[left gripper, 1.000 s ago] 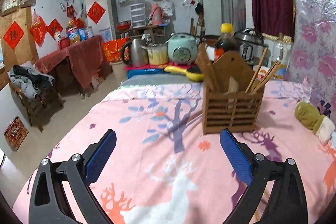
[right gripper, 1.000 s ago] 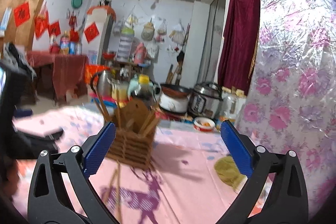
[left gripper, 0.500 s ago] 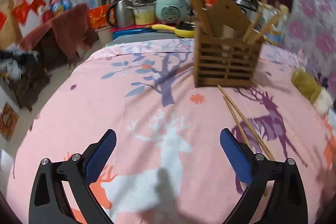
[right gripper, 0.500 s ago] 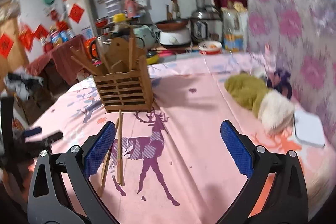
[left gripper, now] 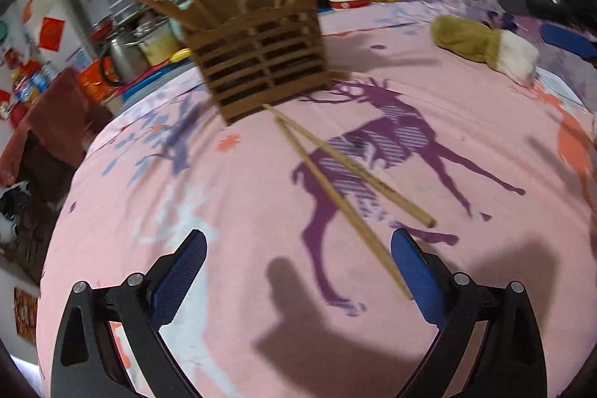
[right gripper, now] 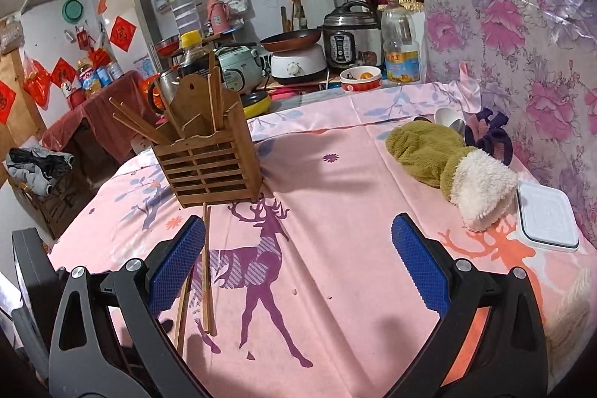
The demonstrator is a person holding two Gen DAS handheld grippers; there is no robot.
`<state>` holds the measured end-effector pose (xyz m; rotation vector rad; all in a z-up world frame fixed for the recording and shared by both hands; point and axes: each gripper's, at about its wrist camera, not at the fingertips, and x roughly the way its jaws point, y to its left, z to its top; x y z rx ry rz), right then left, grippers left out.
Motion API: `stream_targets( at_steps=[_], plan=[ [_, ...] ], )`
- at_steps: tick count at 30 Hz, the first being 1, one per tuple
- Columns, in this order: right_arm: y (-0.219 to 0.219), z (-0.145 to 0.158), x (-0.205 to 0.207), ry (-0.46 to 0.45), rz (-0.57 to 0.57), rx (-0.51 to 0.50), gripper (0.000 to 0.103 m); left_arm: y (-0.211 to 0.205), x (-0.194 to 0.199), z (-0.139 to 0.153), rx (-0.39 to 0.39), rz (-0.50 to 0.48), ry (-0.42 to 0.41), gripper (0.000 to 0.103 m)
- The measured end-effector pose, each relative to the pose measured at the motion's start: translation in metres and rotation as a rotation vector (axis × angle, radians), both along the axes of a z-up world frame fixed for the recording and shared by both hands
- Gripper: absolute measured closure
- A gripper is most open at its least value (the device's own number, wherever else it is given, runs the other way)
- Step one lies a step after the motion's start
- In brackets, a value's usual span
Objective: Organize utensils
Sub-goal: 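Move both grippers back down toward the chopstick pile, then lower the right gripper over a lone chopstick lying on the bedspread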
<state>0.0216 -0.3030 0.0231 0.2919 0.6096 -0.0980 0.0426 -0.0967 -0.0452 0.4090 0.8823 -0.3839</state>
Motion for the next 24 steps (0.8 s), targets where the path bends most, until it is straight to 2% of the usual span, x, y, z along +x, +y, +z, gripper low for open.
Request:
stream_targets(
  at_steps=[3, 7, 9, 13, 15, 20, 24],
  plan=[
    [-0.003, 0.000, 0.000, -0.003, -0.012, 0.006, 0.006, -0.007, 0.015, -0.010, 0.014, 0.021, 0.050, 0.006],
    [-0.006, 0.000, 0.000, -0.004, -0.028, 0.013, 0.006, -0.002, 0.048, -0.024, -0.006, 0.113, 0.138, 0.006],
    [-0.007, -0.001, 0.000, -0.002, -0.030, 0.015, 0.006, 0.002, 0.062, -0.024, -0.011, 0.157, 0.137, 0.006],
    [-0.006, -0.001, 0.001, 0.001, -0.027, 0.006, 0.006, 0.013, 0.080, -0.026, 0.060, 0.258, 0.067, 0.006],
    [-0.005, -0.002, 0.002, 0.003, -0.025, -0.004, 0.006, 0.027, 0.085, -0.027, 0.028, 0.296, 0.096, 0.006],
    [-0.003, -0.004, 0.003, 0.009, -0.022, -0.021, 0.006, 0.064, 0.085, -0.026, 0.034, 0.393, 0.091, 0.006],
    [-0.002, -0.006, 0.004, 0.017, -0.018, -0.023, 0.006, 0.097, 0.082, -0.024, -0.007, 0.465, 0.125, 0.008]
  ],
)
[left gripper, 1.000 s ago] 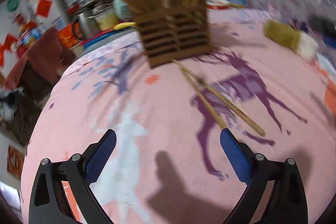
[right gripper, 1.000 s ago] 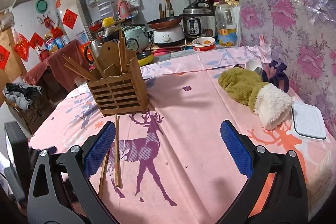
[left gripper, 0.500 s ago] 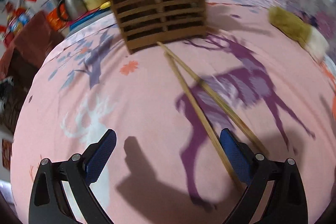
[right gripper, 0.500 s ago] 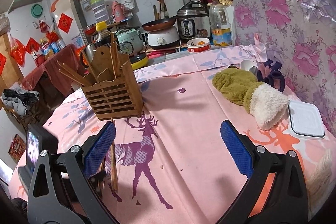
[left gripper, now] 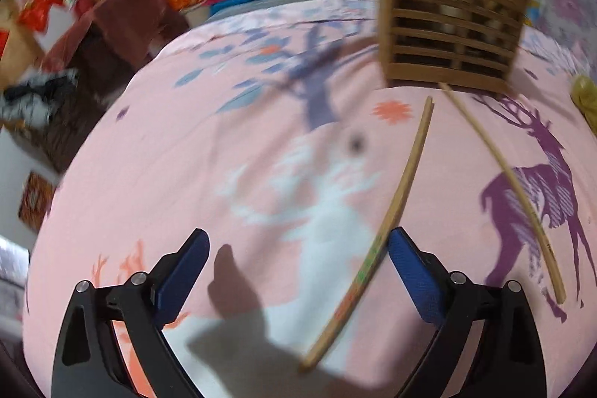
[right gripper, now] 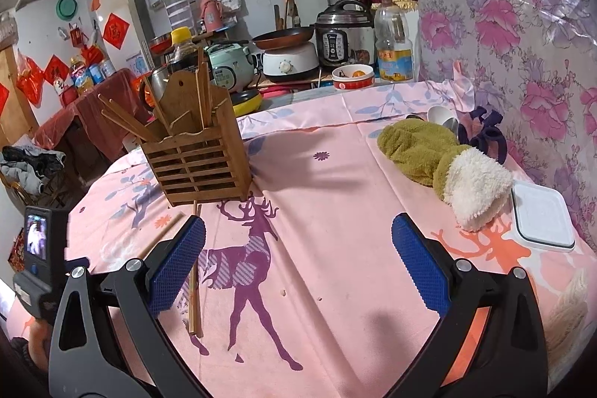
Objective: Organize utensils
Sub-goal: 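Lower the right gripper over a lone chopstick lying on the bedspread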
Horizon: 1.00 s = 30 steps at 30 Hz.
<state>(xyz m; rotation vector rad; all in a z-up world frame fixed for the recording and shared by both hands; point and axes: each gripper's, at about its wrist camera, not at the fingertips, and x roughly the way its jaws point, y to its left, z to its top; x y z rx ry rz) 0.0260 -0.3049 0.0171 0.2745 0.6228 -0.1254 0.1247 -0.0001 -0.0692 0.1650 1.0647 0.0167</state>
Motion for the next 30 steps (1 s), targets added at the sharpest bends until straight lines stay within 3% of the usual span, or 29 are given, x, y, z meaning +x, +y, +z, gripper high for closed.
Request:
stream_targets(
  at_steps=[6, 13, 18, 22, 23, 28, 30],
  plan=[
    [0.007, -0.002, 0.001, 0.006, 0.014, -0.027, 0.006, 0.026, -0.008, 0.001, -0.062, 0.032, 0.025, 0.009],
    [0.016, -0.004, 0.002, 0.011, 0.049, -0.051, 0.007, -0.012, -0.035, 0.003, -0.064, -0.160, 0.034, 0.010],
    [0.028, -0.010, 0.005, 0.034, 0.107, -0.062, 0.007, -0.029, -0.055, 0.004, -0.154, -0.298, 0.084, 0.010],
    [0.038, -0.021, 0.010, 0.080, 0.182, -0.036, 0.008, -0.022, -0.049, 0.003, -0.147, -0.243, 0.076, 0.009],
    [0.042, -0.025, 0.012, 0.095, 0.208, -0.034, 0.010, -0.016, -0.044, 0.002, -0.154, -0.223, 0.077, 0.009],
    [0.074, -0.049, 0.020, 0.195, 0.347, -0.058, 0.045, 0.006, -0.033, 0.008, -0.182, -0.132, 0.059, 0.009],
    [0.085, -0.057, 0.021, 0.222, 0.384, -0.081, 0.052, 0.010, -0.032, 0.012, -0.174, -0.120, 0.043, 0.009]
  ],
)
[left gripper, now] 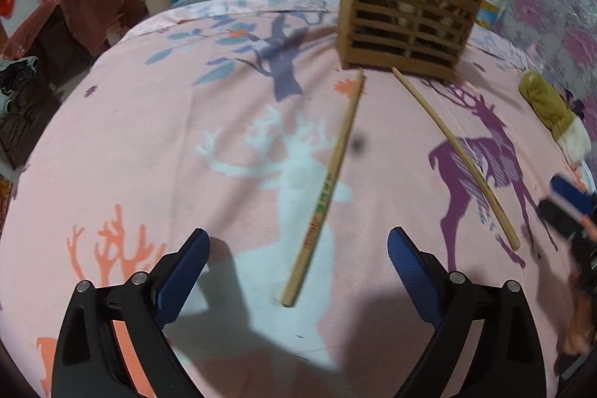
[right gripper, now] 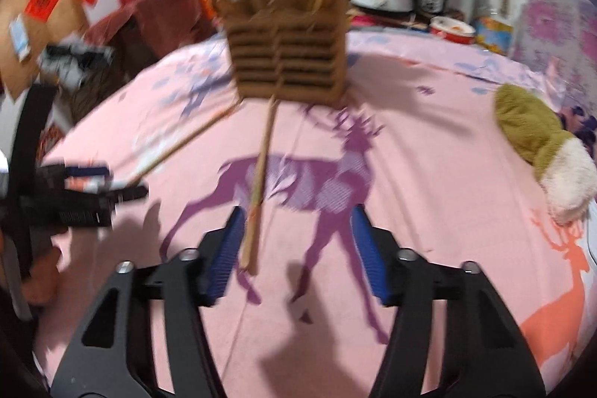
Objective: Organize utensils
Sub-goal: 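Lower the right gripper over a lone chopstick lying on the bedspread, then close the right gripper on the chopstick while the left gripper closes on another chopstick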
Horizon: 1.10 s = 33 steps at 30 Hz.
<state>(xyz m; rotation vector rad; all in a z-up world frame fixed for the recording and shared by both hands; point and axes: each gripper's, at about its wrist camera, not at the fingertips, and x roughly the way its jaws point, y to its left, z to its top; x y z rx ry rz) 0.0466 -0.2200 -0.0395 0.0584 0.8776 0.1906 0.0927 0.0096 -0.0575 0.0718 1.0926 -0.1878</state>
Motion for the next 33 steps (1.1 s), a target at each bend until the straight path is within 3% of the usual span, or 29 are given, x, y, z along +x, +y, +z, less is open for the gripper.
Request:
stream_targets(
  at_steps=[6, 10, 16, 21, 29, 33],
  plan=[
    [0.022, -0.013, -0.002, 0.039, 0.076, -0.028, 0.070, 0.004, 0.001, 0.006, 0.054, 0.033, -0.038, 0.009],
    [0.029, -0.021, 0.001, 0.088, 0.102, -0.046, 0.096, 0.004, 0.003, 0.004, 0.064, 0.033, -0.027, 0.009],
    [0.010, -0.022, -0.001, 0.103, 0.016, -0.015, 0.097, 0.004, 0.000, 0.001, 0.091, 0.042, -0.035, 0.009],
    [-0.008, -0.021, -0.018, 0.104, -0.023, 0.009, 0.097, 0.017, -0.010, 0.005, 0.050, 0.049, -0.027, 0.009],
    [-0.042, 0.001, -0.032, 0.025, -0.095, 0.141, 0.082, 0.026, -0.024, 0.010, 0.024, 0.042, -0.049, 0.010],
    [-0.046, 0.002, -0.031, 0.020, -0.114, 0.152, 0.074, 0.025, -0.023, 0.010, 0.002, 0.029, -0.040, 0.023]
  ],
)
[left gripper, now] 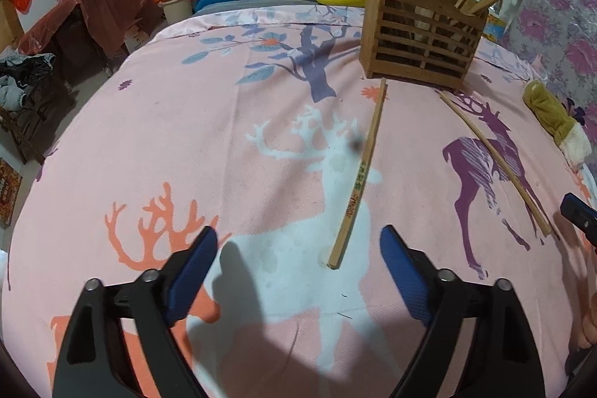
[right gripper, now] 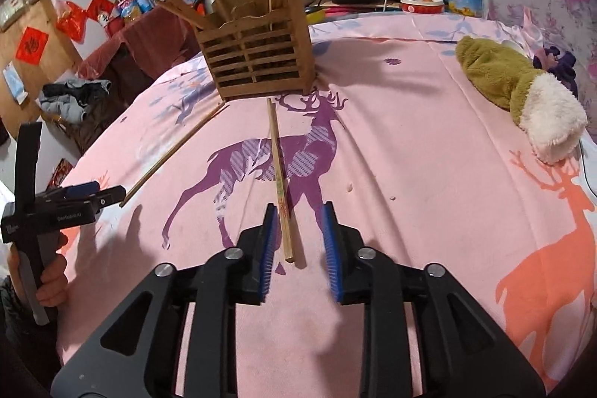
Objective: Organize utensils
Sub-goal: 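Close the right gripper on the chopstick while the left gripper closes on another chopstick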
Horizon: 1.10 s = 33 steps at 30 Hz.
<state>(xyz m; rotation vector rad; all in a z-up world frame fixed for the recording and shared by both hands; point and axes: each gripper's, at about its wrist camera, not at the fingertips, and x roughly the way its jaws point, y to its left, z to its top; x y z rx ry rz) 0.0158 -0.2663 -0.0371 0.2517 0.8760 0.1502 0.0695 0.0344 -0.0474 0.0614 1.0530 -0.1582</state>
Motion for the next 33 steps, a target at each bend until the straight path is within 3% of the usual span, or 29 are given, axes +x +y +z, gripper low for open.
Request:
stream_targets(
  at_steps=[4, 6, 8, 10, 15, 25, 33],
  plan=[
    [-0.002, 0.000, 0.001, 0.002, -0.007, 0.005, 0.072, -0.008, 0.000, -0.005, -0.005, -0.041, 0.024, 0.045],
    [-0.003, 0.000, 0.001, 0.001, -0.009, 0.009, 0.072, -0.013, 0.000, -0.010, 0.008, -0.063, 0.038, 0.051],
    [-0.004, 0.000, 0.001, 0.000, -0.013, 0.013, 0.072, -0.020, -0.003, -0.011, 0.040, -0.080, 0.021, 0.056],
    [-0.005, 0.001, 0.000, -0.003, -0.017, 0.017, 0.072, -0.025, -0.007, -0.011, 0.047, -0.108, 0.009, 0.072],
    [-0.012, 0.004, -0.001, -0.014, -0.031, 0.039, 0.072, -0.039, -0.015, -0.011, 0.082, -0.160, -0.012, 0.091],
    [-0.027, 0.013, -0.005, -0.047, -0.066, 0.099, 0.072, -0.038, -0.013, -0.011, 0.082, -0.154, -0.012, 0.089],
    [0.017, -0.002, -0.004, 0.011, 0.080, -0.027, 0.072, -0.035, -0.011, -0.010, 0.061, -0.147, 0.000, 0.088]
  ],
)
